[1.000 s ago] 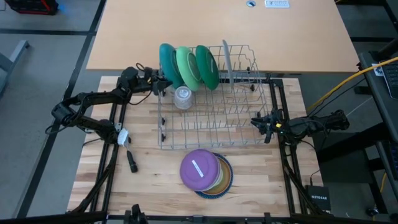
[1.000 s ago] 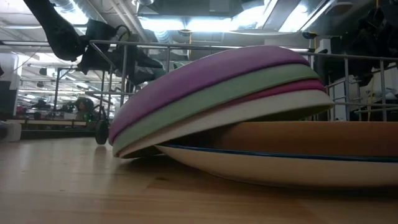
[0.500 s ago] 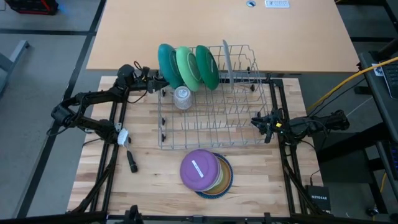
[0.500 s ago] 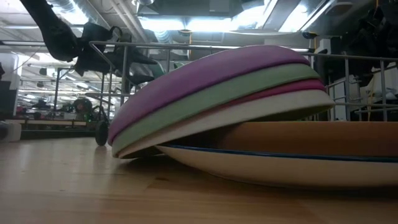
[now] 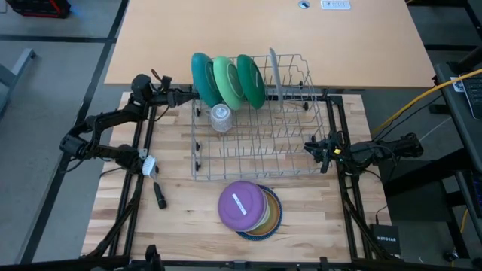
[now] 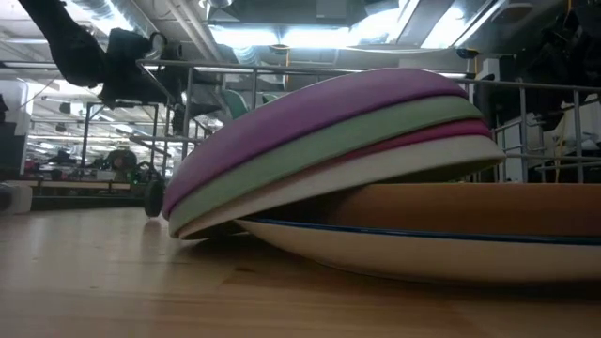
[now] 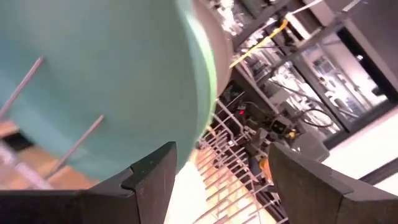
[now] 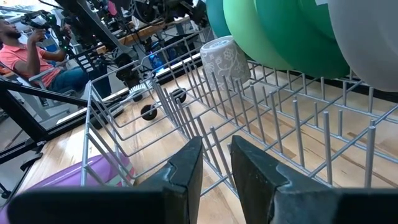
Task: Sort dishes
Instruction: Put the purple plate in the dish rack
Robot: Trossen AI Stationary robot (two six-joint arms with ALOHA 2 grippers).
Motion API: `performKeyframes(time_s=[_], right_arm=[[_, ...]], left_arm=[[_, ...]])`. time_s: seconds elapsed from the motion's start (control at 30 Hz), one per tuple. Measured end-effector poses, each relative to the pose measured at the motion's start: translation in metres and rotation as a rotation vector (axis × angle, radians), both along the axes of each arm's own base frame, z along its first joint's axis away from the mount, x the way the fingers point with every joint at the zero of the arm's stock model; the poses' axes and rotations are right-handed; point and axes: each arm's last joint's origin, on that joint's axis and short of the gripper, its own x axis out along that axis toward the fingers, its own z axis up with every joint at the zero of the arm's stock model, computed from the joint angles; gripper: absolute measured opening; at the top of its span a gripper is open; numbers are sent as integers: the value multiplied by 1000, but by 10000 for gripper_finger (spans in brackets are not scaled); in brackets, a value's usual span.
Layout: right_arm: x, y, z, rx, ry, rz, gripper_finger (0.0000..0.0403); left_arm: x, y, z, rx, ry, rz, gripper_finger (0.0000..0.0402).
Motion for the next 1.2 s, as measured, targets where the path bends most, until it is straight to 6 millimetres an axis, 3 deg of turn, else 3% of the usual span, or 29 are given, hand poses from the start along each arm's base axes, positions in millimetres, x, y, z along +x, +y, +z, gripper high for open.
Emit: performKeyframes(time_s=[0.23,0.5,0.63,0.9,1.2], right_arm=[[1,0,6,22,-67,-1,88],[2,2,10,38,-102,47,88],[2,2,11,37,-111,53,88],[0,0,16,-69,-96,19,88],[-19,-5,67,-193,-210,67,88]], left_arm=[[1,-27,34,157,-70,-62,243],[16,-91,77,405,-228,-192,243],[18,-115,89,531,-303,-168,243],[33,-140,87,506,-319,-226,243],[59,-168,67,502,-156,-189,243]])
